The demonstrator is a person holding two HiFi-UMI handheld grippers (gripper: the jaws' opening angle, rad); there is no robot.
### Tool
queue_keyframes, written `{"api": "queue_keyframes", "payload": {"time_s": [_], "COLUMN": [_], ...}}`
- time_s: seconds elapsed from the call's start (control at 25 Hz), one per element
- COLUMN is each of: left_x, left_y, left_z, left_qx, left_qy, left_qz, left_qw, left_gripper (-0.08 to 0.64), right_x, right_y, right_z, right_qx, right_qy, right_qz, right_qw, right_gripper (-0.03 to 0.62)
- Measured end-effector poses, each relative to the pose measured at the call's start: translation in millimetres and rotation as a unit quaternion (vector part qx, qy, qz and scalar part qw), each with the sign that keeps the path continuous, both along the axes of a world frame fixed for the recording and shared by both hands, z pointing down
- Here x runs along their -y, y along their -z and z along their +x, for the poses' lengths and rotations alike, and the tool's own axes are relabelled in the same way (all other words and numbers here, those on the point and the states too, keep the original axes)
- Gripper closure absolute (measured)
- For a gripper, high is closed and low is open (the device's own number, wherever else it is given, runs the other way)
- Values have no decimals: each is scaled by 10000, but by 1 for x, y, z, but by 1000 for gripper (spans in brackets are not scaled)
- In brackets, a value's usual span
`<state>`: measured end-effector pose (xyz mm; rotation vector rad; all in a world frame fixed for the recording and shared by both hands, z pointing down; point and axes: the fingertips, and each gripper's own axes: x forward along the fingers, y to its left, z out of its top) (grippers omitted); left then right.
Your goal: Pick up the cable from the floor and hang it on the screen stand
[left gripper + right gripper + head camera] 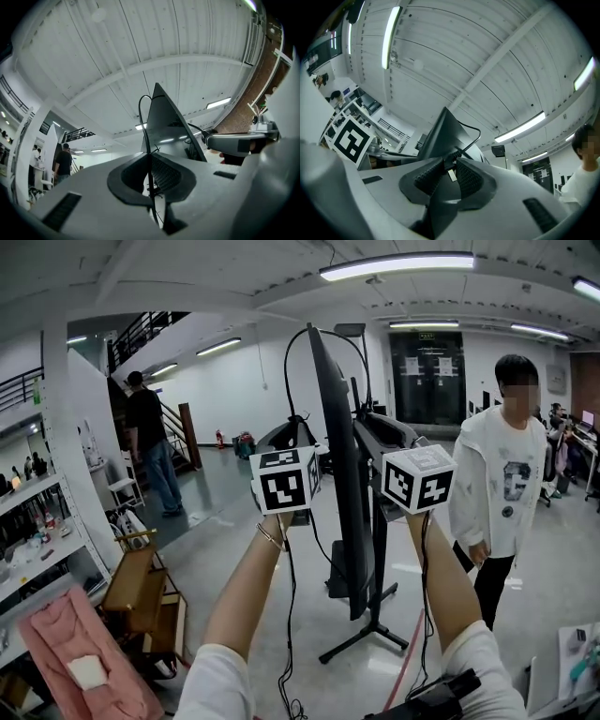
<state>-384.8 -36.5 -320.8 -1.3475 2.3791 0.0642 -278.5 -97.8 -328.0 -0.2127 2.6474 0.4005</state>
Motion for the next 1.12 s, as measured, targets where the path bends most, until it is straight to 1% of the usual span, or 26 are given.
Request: {"api": "queue_keyframes", "payload": {"time_s": [0.12, 0.24, 0.4, 0.48, 0.56, 0.68, 0.8, 0.96, 1.12], "left_x": [12, 26, 44, 50, 52, 46, 37, 29, 24], "left_y": [-4, -5, -4, -5, -6, -8, -12, -20, -32], "left_z": [-14, -28, -47, -51, -48, -36, -24, -16, -11], "left_qx": [-1, -15, -163, -190, -99, 144, 270, 450, 398], "left_qy": [59, 83, 126, 130, 81, -78, -239, -366, -575], "left_qz": [-70, -177, -395, -423, -353, -148, -24, -103, -76], "left_qw": [10000, 9998, 9990, 9988, 9993, 9998, 9993, 9983, 9975], "left_gripper": [538, 538, 538, 538, 538, 537, 523, 500, 465], "right_x": [24, 43, 59, 62, 65, 67, 65, 64, 64], "right_y": [-8, -14, -15, -17, -21, -31, -40, -49, -60], "right_z": [-12, -24, -41, -47, -51, -51, -47, -42, -40], "right_qx": [-59, -109, -124, -135, -178, -213, -242, -240, -271], "right_qy": [-56, 9, 45, 92, 91, 151, 216, 266, 227], "right_qz": [-225, -491, -812, -922, -931, -929, -915, -1001, -1028], "right_qw": [9997, 9987, 9966, 9956, 9955, 9953, 9953, 9943, 9941], "right_gripper": [492, 492, 494, 492, 493, 492, 492, 491, 488]}}
